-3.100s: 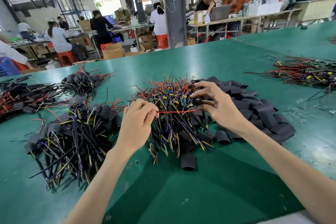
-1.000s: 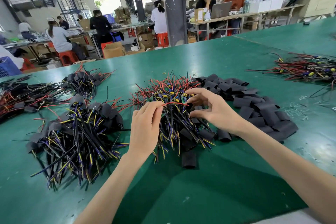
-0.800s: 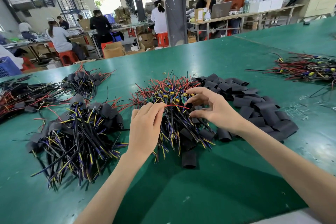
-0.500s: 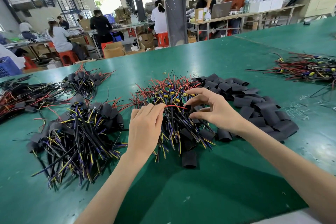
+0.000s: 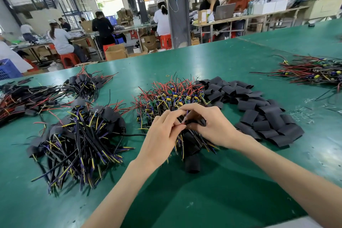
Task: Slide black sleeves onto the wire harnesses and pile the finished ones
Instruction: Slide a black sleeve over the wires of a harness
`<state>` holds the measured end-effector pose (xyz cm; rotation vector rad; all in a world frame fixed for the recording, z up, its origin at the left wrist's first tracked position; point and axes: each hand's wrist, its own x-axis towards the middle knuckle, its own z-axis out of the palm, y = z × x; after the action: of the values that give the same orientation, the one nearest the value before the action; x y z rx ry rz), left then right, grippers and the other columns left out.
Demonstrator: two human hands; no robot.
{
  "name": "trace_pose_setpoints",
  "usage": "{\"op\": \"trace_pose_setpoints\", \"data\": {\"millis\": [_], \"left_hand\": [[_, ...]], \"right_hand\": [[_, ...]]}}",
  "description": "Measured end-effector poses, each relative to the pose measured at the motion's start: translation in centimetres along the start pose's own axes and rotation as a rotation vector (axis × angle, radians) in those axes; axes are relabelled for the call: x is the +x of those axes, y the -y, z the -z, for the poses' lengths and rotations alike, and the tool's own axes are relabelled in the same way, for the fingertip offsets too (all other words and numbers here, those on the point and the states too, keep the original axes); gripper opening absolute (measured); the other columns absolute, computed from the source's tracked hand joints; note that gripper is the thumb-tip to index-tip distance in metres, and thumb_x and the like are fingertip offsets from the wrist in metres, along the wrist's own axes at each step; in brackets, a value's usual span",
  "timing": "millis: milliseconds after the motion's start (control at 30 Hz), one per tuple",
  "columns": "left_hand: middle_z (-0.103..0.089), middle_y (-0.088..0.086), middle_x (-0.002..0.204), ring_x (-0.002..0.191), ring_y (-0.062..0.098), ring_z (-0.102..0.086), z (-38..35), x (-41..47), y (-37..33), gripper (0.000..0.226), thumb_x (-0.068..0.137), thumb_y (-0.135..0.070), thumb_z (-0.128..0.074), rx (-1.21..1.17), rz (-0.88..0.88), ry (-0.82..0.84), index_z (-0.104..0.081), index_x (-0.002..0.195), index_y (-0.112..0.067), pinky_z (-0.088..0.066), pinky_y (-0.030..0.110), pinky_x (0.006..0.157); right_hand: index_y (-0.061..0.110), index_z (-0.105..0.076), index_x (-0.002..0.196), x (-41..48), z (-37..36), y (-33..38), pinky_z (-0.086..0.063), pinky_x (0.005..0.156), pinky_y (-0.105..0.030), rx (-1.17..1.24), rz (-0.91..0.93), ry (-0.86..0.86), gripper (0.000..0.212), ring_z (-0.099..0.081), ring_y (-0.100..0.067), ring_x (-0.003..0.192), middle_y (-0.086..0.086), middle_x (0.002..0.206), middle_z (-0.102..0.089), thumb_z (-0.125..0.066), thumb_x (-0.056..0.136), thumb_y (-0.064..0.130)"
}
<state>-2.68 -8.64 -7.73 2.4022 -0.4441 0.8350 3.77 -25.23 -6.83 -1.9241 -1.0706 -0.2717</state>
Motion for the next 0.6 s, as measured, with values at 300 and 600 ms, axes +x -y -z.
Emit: {"op": "trace_pose_setpoints", "data": {"millis": [300,600], "left_hand": [[-0.055,-0.013,0.101,0.102,0.011,-0.042,2.6,0.4,3.6,0.019,0.085,-0.032,-0.068,0.16,0.148,0.203,-0.065,0.098,-0.019,-0.024,0.029,0.092],[-0.068,-0.011,0.073,0.072,-0.001,-0.062,2.7,0.6,3.0,0.012,0.092,-0.012,-0.06,-0.119,0.263,0.165,-0.057,0.086,-0.022,-0.041,0.007,0.074]], "right_hand": [[0.013,-0.063,0.101,0.6,2.3,-0.4,-0.04,0.069,-0.003,0.024,-0.057,-0.282,0.035,-0.06,0.006,0.068,0.016,0.073,-0.065,-0.073,0.073,-0.007],[0.014,-0.059,0.115,0.7,2.7,-1.0,-0.051,0.077,-0.025,-0.032,-0.101,-0.117,0.044,-0.062,-0.006,0.078,0.001,0.087,-0.07,-0.074,0.076,-0.001]]}}
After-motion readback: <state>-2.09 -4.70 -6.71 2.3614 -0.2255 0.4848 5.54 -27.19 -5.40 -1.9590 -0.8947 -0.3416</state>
